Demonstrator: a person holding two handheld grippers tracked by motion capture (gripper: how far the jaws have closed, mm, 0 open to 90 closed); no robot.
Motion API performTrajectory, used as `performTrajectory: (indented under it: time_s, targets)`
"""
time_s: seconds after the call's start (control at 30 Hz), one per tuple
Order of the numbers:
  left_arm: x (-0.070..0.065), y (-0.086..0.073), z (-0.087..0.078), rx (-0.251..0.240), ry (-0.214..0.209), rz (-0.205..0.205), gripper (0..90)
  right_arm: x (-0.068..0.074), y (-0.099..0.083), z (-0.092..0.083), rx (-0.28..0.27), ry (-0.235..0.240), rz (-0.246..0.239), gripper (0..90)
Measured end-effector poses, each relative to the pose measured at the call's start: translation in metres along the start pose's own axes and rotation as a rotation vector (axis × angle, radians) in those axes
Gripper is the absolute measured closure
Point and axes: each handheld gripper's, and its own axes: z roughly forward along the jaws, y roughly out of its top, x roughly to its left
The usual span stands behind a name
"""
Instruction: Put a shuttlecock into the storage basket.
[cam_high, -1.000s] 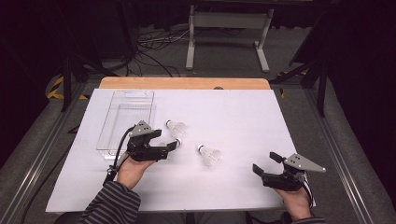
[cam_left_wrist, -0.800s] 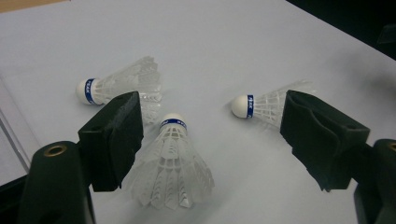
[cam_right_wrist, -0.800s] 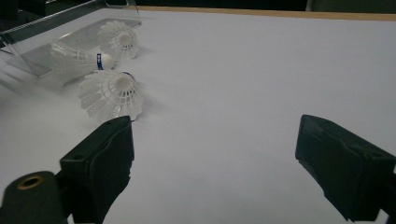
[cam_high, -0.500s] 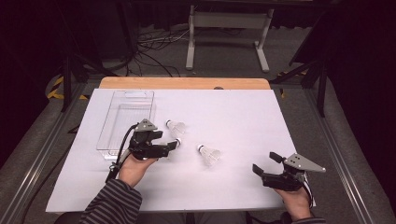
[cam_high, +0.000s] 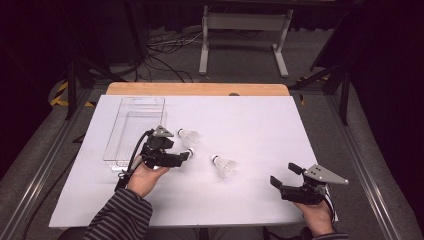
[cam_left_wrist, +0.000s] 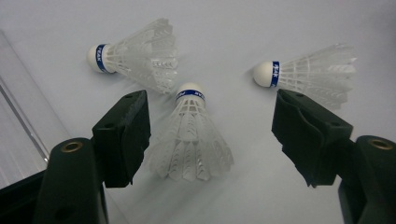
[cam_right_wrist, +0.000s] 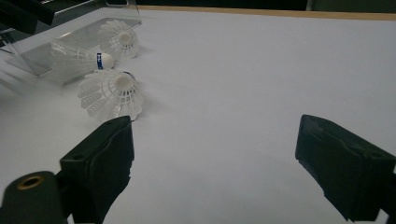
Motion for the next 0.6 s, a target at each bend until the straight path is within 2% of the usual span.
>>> performTrajectory:
  time_s: [0.17,0.6]
  targets:
    - [-0.001,0.007,0.003,0.038,0.026,0.014,29.0,0.000,0.000,0.000,0.002,0.000,0.002,12.6]
    - [0.001,0.020,0.019,0.149,0.060,0.015,26.6,0.000,0.000,0.001,0.007,0.004,0.004,12.6]
